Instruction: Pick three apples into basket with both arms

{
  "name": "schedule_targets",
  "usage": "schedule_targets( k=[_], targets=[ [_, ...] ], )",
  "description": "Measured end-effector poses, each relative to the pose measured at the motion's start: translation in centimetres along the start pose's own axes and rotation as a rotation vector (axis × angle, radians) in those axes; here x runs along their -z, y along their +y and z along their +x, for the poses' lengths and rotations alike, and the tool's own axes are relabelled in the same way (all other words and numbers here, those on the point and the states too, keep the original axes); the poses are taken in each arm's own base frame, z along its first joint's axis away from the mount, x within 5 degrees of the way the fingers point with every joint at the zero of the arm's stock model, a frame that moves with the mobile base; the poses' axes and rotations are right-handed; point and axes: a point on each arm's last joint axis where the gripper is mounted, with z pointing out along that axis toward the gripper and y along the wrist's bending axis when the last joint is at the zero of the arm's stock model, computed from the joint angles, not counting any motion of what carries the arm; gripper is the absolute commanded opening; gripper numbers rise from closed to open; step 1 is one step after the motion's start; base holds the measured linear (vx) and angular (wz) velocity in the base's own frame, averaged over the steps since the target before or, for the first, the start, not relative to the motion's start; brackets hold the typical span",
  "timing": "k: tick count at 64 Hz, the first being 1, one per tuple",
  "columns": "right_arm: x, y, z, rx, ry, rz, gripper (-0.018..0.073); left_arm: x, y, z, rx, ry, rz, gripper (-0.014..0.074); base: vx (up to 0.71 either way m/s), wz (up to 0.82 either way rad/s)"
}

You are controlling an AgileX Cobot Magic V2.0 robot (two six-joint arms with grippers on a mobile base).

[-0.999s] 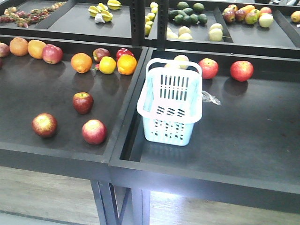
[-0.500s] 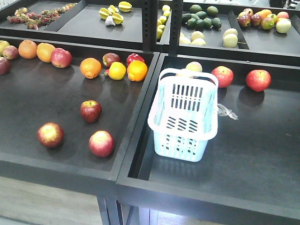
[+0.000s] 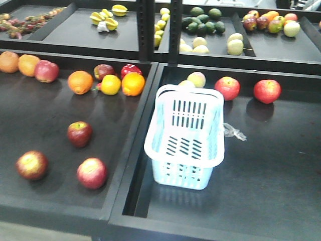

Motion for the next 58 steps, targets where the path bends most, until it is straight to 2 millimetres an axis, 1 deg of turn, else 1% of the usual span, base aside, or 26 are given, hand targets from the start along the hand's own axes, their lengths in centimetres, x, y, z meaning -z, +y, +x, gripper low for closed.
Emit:
schedule_targets(
  k=[34,58],
  targets=[
    [0.00,0.00,0.00,0.000,0.000,0.000,-0.0005,0.00,0.00,0.00,0.000,0.000,0.000,-0.0006,0.11,-0.21],
    [0.00,0.00,0.00,0.000,0.000,0.000,-0.0005,0.00,0.00,0.00,0.000,0.000,0.000,-0.0006,0.07,-0.09]
  ],
)
